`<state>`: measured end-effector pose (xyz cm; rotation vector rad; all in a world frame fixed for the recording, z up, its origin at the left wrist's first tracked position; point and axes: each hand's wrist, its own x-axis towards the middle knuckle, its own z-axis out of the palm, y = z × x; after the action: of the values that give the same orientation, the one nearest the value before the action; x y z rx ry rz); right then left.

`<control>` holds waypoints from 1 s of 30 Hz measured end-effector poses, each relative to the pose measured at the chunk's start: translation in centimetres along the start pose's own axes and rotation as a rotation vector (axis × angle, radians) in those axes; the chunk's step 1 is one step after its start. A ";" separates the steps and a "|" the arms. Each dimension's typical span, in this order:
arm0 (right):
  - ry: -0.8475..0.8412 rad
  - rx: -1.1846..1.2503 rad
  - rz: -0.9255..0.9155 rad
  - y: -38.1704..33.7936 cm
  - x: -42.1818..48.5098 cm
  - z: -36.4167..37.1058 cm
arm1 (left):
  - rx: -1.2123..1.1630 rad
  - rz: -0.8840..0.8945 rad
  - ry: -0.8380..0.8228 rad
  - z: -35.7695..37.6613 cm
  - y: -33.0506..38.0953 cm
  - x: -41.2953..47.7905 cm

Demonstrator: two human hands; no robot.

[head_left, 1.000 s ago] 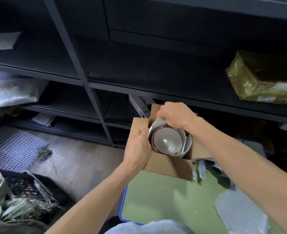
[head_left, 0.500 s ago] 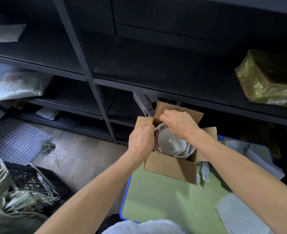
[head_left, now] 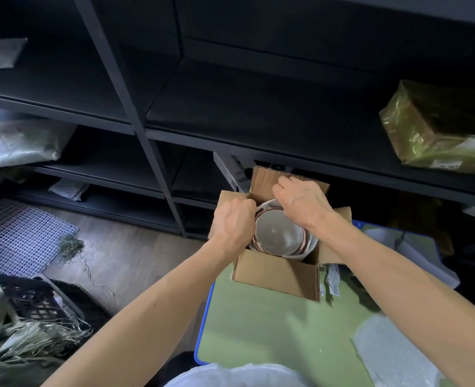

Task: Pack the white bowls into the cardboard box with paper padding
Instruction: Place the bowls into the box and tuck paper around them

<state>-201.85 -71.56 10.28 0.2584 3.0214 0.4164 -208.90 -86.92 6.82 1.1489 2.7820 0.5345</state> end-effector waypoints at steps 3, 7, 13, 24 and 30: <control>-0.026 0.017 0.017 -0.3 -0.3 0.3 | 0.013 0.003 -0.011 0.2 0.1 0.2; -0.013 0.048 0.036 0.1 -0.8 0.5 | 0.015 0.004 -0.003 0.3 -0.6 0.0; -0.011 0.094 0.063 0.3 -1.2 0.6 | 0.065 0.002 0.050 0.4 0.0 0.0; 0.079 0.178 0.170 2.1 -3.1 0.7 | 0.024 0.000 0.037 0.6 -0.9 0.2; 0.066 0.215 0.223 1.4 -4.6 1.3 | 0.026 0.024 0.008 -0.3 -0.5 -0.2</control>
<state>-196.93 -70.67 9.68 0.6124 3.1136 0.1142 -209.19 -87.47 6.90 1.1890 2.7938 0.5075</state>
